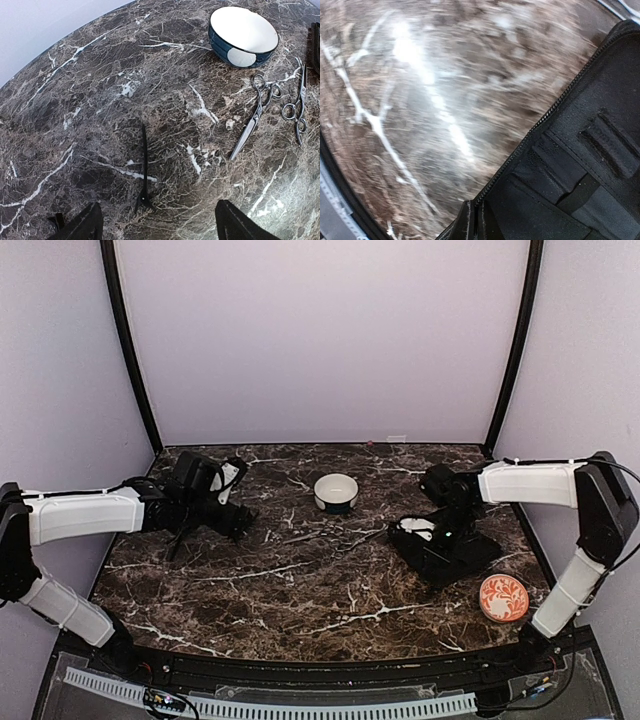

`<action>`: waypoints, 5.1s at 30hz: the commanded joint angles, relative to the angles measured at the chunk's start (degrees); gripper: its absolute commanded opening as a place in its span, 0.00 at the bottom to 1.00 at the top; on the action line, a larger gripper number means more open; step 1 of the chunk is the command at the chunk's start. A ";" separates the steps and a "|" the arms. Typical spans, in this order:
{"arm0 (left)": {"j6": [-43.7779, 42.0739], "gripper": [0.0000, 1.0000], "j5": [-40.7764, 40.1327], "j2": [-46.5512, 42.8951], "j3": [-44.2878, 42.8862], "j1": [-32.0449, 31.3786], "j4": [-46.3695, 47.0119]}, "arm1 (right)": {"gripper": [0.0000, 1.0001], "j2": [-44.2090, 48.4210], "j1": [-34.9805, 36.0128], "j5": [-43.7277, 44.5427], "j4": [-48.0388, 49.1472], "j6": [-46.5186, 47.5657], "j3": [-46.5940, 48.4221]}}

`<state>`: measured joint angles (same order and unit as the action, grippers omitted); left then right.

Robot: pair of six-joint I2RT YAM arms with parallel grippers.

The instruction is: Sort the hair-cutting tools

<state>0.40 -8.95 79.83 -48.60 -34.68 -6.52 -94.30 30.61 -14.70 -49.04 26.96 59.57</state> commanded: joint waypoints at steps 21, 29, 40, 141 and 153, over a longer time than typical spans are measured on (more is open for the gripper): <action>-3.62 0.79 -13.39 -2.32 -0.86 -0.26 -3.26 | 0.00 -15.99 21.62 -30.17 -8.90 -2.61 19.78; 0.27 0.72 -6.28 -3.19 -3.64 -0.22 -9.08 | 0.14 -18.86 28.77 -31.67 -10.17 -3.67 28.81; 10.93 0.63 11.78 -0.40 -6.19 -8.87 -12.45 | 0.41 -3.73 9.52 -29.30 -2.45 -2.88 15.08; -42.95 0.00 15.04 45.15 -44.40 -24.11 -12.80 | 0.27 -0.62 -10.09 -18.69 14.17 2.55 -1.77; -44.63 0.00 9.00 42.28 -47.03 -25.52 -16.27 | 0.26 -1.70 -10.10 -19.13 14.11 2.33 -1.50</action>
<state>-42.85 1.72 126.54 -94.37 -60.01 -21.37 -94.85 20.84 -33.36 -35.66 29.08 58.11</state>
